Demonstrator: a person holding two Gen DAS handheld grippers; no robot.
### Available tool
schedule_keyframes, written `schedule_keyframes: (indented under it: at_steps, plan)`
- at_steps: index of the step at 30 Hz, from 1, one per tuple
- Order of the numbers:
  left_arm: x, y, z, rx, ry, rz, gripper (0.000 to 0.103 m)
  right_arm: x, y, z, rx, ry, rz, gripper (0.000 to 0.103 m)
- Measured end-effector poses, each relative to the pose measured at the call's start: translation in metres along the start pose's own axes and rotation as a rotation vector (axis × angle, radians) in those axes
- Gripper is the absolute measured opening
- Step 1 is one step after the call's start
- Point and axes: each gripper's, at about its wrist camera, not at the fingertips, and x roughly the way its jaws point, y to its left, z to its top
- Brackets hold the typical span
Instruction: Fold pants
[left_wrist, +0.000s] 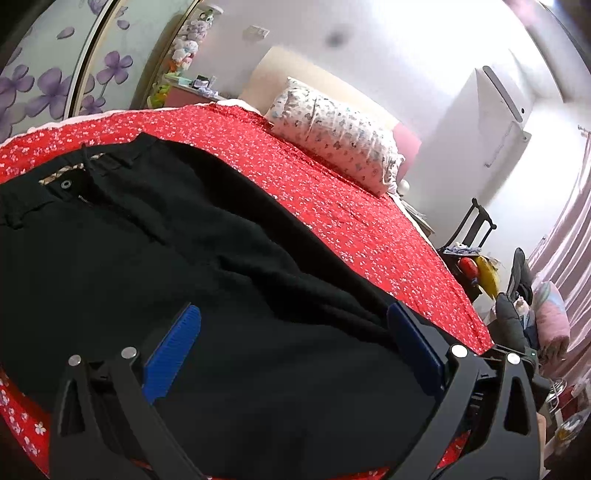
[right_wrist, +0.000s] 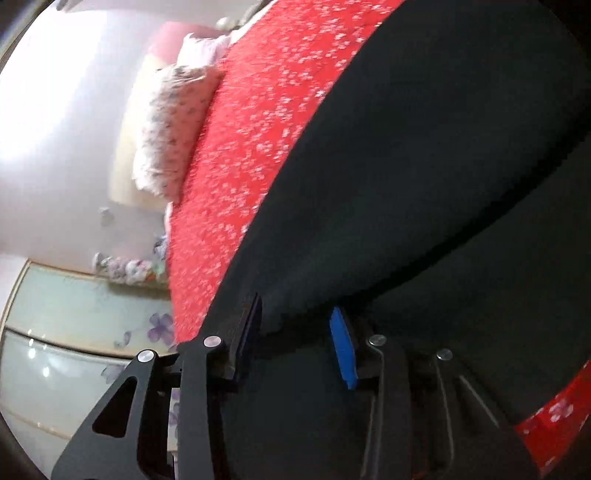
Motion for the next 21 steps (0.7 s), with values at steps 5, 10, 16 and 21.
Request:
schedule_keyframes:
  at_steps: [5, 10, 16, 21]
  plan:
    - [-0.001, 0.002, 0.000, -0.019, -0.015, 0.020, 0.101, 0.007, 0.006, 0.004, 0.030, -0.063, -0.029, 0.039]
    - [-0.008, 0.008, 0.000, -0.059, -0.060, 0.009, 0.101, 0.002, 0.001, 0.004, -0.037, -0.100, 0.060, 0.004]
    - [-0.005, 0.016, 0.009, -0.075, 0.004, -0.032, 0.101, -0.020, -0.022, -0.013, -0.005, -0.065, 0.141, 0.004]
    - [0.002, 0.020, 0.055, -0.083, 0.047, -0.059, 0.101, -0.015, -0.021, -0.011, -0.029, -0.045, 0.127, 0.004]
